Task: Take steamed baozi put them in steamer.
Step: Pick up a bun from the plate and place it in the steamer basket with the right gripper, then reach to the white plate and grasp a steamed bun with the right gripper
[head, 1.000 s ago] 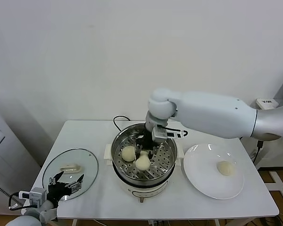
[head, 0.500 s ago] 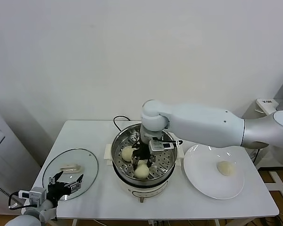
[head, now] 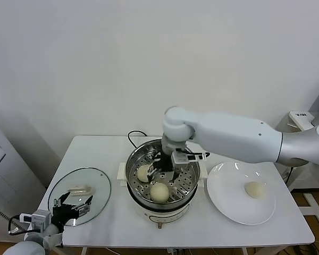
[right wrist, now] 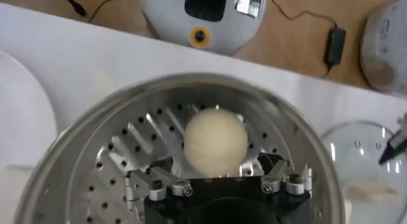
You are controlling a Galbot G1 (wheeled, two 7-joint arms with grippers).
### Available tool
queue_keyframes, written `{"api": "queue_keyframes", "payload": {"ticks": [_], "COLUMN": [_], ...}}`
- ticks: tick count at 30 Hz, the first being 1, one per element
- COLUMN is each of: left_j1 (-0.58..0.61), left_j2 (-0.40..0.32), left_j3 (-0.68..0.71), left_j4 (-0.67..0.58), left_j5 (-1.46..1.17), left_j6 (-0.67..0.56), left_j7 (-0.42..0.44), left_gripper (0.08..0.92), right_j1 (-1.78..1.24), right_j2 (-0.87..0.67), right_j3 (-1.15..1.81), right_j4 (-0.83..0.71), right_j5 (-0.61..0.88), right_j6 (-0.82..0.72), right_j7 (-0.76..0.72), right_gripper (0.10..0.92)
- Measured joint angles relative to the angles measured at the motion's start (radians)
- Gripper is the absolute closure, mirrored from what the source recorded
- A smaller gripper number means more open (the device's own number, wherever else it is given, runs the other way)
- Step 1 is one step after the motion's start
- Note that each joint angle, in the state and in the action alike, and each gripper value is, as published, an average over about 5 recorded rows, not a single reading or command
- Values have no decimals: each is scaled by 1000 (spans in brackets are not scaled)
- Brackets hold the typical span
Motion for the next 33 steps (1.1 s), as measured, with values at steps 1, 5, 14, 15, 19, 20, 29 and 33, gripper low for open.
{"api": "queue_keyframes", "payload": {"ticks": [1,5,14,15,19,20,29,33], "left_j1": [0,1,3,2,-1,-2,-4,-5], "left_j2": [2,6,6,7,8,8,7,7], "left_j3": [-1,-5,-8,-9,-11,-11,-11,-9], "left_j4": [0,0,-1,-2,-3,-3,-1,-1], "left_j5": [-1,-6,-10,-11,-14,-14,-18,-19], "left_j6": [0,0,-1,-1,1,1,0,-1], "left_j7": [0,0,-1,-1,-1,-1,-1,-1], "left_gripper": [177,177,177,177,177,177,177,177], "right_j1": [7,39,86,88,86,84,38,0], "right_j2": [-8,-47,-165,-181,-247,-263,-391,-426], "right_j3": [6,17,-34,-43,-74,-79,-100,-89], "right_j4": [-17,-105,-325,-342,-398,-409,-457,-468], "right_j5": [13,80,243,256,292,296,295,277], "right_j6": [-12,-78,-251,-267,-315,-323,-363,-370], "right_j7": [-6,-37,-105,-109,-116,-117,-96,-74], "right_gripper": [203,203,203,203,203,203,203,203]}}
